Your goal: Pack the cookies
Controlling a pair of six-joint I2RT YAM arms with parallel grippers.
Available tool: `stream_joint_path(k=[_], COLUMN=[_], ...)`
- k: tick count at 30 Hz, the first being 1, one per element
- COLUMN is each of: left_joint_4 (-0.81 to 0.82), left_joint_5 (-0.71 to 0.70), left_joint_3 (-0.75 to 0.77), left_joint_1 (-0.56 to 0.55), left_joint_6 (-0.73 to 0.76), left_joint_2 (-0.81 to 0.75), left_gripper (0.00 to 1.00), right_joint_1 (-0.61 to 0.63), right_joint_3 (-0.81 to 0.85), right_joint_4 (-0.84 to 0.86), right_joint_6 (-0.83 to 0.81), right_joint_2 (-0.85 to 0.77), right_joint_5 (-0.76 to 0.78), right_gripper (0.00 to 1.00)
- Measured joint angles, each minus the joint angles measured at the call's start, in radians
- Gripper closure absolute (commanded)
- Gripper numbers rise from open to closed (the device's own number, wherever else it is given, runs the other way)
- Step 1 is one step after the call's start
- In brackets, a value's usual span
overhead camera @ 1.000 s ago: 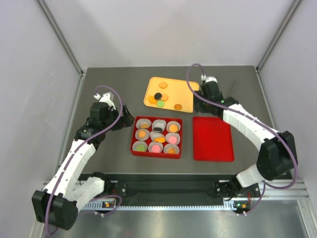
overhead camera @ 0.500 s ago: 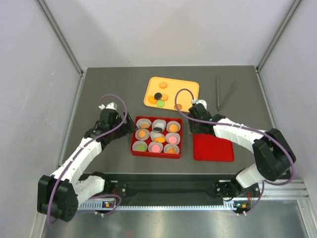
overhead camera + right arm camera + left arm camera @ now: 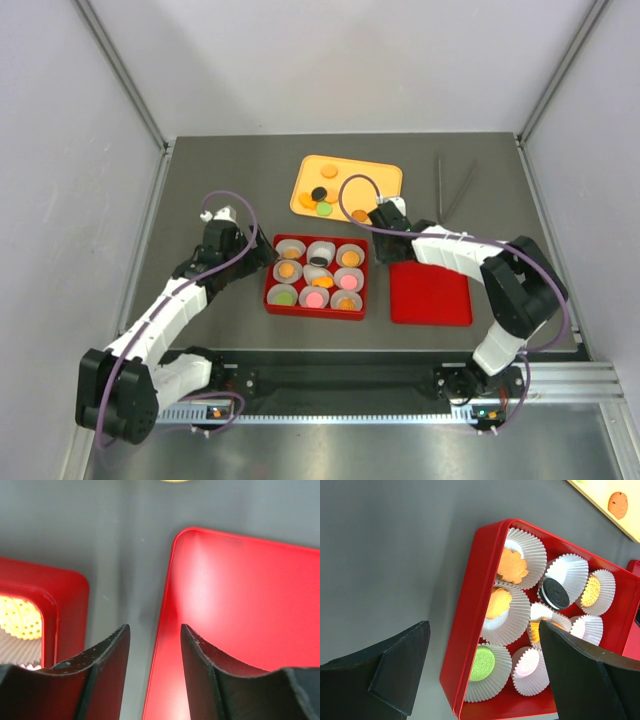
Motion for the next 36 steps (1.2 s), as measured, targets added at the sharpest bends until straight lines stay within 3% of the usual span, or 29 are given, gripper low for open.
stream_joint_path(k=[20, 23, 30, 36], left_joint_4=[0.001, 0.002, 0.025, 0.058], left_joint_5=[0.034, 0.034, 0.038, 0.052], left_joint_3=[0.024, 0.034, 0.033, 0.002], left_joint_1=[0.0, 0.0, 0.0, -0.015], left_joint_6=[0.008, 0.012, 0.014, -0.011], left_joint_2=[0.0, 0.0, 0.052, 0.087], left_gripper=[0.05, 0.05, 0.06, 0.06], right_joint_1=[0.0, 0.0, -0.005, -0.025], right_joint_3=[0.061, 0.061, 0.057, 0.004], right_joint_4=[-0.024, -0.01, -0.001, -0.022], right_joint_6=[-0.027, -0.026, -0.024, -0.026], right_joint_2=[0.093, 0.096, 0.097, 0.019], right_joint_5=[0.037, 0.036, 0.034, 0.015], right_gripper=[0.69, 0.74, 1.0, 1.0])
